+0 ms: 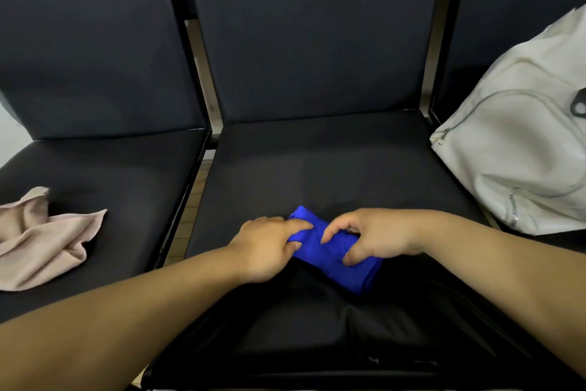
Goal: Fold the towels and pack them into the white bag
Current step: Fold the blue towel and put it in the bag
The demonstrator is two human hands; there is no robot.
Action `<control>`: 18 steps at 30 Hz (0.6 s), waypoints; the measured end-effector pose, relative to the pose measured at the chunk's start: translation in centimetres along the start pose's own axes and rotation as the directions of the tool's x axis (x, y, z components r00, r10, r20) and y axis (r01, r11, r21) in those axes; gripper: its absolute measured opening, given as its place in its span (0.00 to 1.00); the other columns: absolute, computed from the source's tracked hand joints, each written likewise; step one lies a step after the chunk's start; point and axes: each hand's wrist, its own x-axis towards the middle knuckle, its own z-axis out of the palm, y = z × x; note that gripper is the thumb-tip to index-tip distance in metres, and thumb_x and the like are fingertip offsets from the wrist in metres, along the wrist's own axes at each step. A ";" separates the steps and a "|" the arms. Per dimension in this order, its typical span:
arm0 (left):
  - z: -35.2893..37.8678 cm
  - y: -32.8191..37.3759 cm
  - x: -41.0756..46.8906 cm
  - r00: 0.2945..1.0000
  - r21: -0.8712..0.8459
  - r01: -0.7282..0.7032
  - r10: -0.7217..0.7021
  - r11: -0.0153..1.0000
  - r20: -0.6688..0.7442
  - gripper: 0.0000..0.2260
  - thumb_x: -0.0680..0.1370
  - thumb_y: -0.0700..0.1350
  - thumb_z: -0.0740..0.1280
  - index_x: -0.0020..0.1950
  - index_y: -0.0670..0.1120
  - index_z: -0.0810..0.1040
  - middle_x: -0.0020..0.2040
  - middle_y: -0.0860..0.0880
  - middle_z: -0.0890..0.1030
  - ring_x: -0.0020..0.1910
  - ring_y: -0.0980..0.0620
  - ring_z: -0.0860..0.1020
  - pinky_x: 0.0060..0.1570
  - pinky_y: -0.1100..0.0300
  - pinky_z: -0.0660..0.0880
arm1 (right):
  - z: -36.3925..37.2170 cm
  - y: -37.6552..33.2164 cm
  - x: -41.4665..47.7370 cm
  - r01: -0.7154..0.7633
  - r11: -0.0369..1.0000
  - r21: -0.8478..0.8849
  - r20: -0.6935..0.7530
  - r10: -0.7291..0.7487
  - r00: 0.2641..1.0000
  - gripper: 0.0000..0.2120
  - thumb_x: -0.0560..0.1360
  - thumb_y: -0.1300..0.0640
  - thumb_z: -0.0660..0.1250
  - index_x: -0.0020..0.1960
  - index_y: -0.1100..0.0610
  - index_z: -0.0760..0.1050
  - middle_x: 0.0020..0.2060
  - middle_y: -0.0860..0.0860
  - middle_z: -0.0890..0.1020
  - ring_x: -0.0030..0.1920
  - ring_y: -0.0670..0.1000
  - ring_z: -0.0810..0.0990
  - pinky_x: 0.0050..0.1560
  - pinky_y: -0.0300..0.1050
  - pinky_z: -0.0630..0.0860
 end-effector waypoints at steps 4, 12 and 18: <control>-0.4 1.6 0.0 0.999 -0.269 -0.039 0.036 0.962 -0.018 0.18 0.84 0.48 0.62 0.74 0.60 0.72 0.62 0.57 0.75 0.65 0.55 0.74 0.64 0.66 0.67 | -0.3 1.0 -2.2 -0.016 0.996 0.082 0.045 0.013 0.999 0.24 0.61 0.50 0.78 0.56 0.36 0.81 0.59 0.48 0.82 0.63 0.68 0.77 0.66 0.68 0.73; -10.3 13.0 2.6 0.926 -0.326 -0.362 0.297 0.873 -0.233 0.17 0.82 0.41 0.65 0.67 0.59 0.78 0.52 0.56 0.75 0.49 0.63 0.75 0.53 0.71 0.68 | -6.0 4.6 -15.0 0.202 0.801 0.564 -0.233 -0.081 0.969 0.21 0.74 0.77 0.66 0.59 0.57 0.78 0.54 0.56 0.85 0.49 0.51 0.84 0.48 0.41 0.81; -16.8 25.6 6.5 0.856 -0.247 -0.505 0.443 0.827 -0.266 0.17 0.84 0.40 0.63 0.67 0.59 0.78 0.60 0.57 0.76 0.60 0.58 0.75 0.58 0.71 0.71 | -11.1 7.5 -24.9 0.411 0.720 0.559 -0.546 -0.052 0.836 0.20 0.76 0.75 0.66 0.62 0.57 0.77 0.58 0.54 0.85 0.54 0.54 0.85 0.47 0.44 0.82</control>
